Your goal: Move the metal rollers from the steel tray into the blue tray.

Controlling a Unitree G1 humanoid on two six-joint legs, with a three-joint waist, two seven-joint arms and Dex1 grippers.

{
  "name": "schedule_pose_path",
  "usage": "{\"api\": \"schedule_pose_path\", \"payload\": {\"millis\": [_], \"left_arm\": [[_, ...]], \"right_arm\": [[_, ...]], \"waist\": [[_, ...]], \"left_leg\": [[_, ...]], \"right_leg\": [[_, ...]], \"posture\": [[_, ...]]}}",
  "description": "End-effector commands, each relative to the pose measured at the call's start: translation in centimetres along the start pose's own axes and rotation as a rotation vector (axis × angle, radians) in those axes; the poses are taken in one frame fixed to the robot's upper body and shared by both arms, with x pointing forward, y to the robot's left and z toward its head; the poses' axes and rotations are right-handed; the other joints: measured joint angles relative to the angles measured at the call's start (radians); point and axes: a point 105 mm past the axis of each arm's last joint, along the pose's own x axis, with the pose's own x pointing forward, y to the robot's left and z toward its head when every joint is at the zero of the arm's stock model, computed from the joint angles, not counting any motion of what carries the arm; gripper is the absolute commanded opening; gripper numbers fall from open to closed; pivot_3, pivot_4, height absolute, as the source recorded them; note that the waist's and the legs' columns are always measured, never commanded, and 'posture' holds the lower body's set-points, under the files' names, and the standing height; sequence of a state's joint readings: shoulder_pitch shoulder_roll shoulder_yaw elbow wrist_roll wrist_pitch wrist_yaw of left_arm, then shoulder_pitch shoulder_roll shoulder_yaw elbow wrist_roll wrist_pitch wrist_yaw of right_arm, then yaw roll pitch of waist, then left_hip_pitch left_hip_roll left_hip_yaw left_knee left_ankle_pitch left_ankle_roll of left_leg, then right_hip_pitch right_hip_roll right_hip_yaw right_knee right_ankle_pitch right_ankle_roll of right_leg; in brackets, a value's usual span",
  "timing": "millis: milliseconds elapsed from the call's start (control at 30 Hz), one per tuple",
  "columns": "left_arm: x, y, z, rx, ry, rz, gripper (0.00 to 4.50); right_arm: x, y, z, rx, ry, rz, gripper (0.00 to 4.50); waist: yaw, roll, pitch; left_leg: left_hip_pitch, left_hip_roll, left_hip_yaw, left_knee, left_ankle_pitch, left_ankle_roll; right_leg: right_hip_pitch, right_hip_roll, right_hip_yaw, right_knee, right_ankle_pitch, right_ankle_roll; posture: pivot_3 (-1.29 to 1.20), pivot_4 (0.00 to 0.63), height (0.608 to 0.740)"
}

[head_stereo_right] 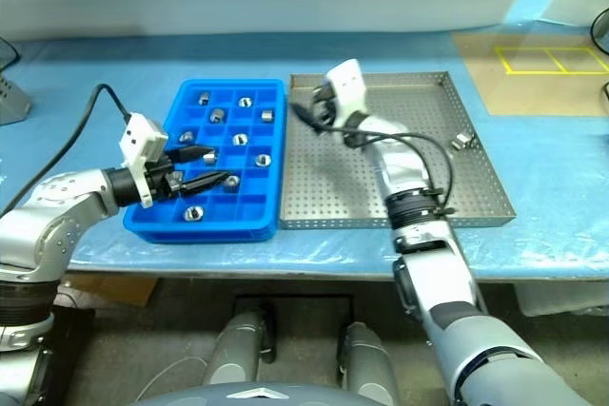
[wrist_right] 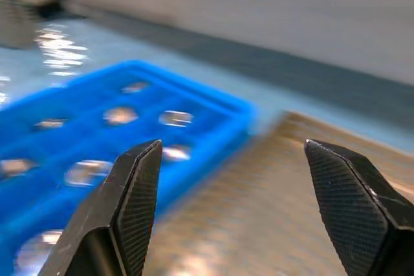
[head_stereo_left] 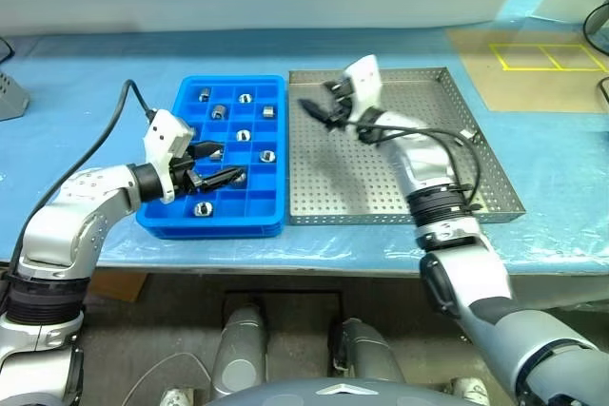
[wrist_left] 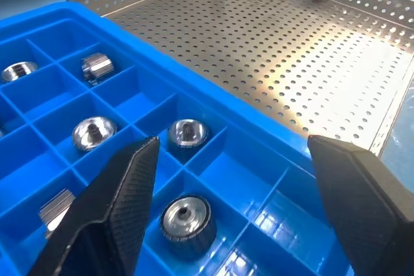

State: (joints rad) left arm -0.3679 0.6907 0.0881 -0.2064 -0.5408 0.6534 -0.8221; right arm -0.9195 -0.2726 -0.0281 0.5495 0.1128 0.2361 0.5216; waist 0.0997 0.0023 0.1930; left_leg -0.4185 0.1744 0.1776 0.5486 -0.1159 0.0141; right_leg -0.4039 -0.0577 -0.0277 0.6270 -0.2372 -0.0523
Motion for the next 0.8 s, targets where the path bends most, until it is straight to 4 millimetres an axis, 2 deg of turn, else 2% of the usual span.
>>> {"api": "schedule_pose_path", "payload": {"millis": [33,167,367,567,700,800], "left_arm": [[0.9,-0.5,0.8,0.047,-0.026,-0.049,3.87],[1.9,-0.7,0.9,0.044,-0.038,-0.072,3.87],[2.5,-1.2,0.8,0.041,-0.045,-0.096,3.87],[2.2,-1.5,0.3,0.021,-0.041,-0.089,3.87],[2.3,-1.9,0.0,0.01,-0.041,-0.09,3.87],[2.5,-2.1,-0.1,0.003,-0.043,-0.093,3.87]], "right_arm": [[-1.2,-4.9,0.9,-0.117,0.011,-0.251,3.61],[-3.0,-8.9,0.5,-0.117,0.032,-0.476,3.61],[-4.8,-12.0,-0.4,-0.099,0.059,-0.709,3.61],[-7.9,-14.6,-1.1,-0.049,0.07,-0.869,3.61],[-9.6,-14.8,-3.6,0.031,0.159,-0.902,3.61],[-9.4,-13.5,-6.1,0.157,0.231,-0.876,3.61]], "waist": [[-0.005,0.0,0.0],[-0.027,0.0,0.0],[-0.047,0.0,0.0],[-0.048,0.0,0.0],[-0.046,0.0,0.0],[-0.047,0.0,0.0]], "left_leg": [[0.0,0.0,0.0,0.0,0.0,0.0],[0.0,0.001,0.0,0.0,0.0,0.0],[-0.001,0.0,0.001,0.0,0.0,0.001],[-0.001,0.0,0.001,0.001,-0.001,0.001],[-0.001,0.0,0.0,0.003,-0.001,0.002],[-0.001,0.0,0.0,0.005,-0.002,0.003]], "right_leg": [[0.0,0.0,0.0,0.0,0.0,0.0],[-0.001,0.001,0.0,0.0,0.0,0.0],[-0.002,0.001,0.001,0.0,0.0,0.0],[-0.002,0.001,0.001,0.0,0.0,0.0],[0.0,0.001,0.001,0.0,0.0,0.0],[0.0,0.001,0.001,0.002,0.0,0.0]], "posture": [[-0.04,0.15,0.74],[-0.07,0.15,0.74],[-0.07,0.15,0.74],[-0.06,0.15,0.74],[-0.06,0.15,0.74],[-0.06,0.15,0.74]]}}
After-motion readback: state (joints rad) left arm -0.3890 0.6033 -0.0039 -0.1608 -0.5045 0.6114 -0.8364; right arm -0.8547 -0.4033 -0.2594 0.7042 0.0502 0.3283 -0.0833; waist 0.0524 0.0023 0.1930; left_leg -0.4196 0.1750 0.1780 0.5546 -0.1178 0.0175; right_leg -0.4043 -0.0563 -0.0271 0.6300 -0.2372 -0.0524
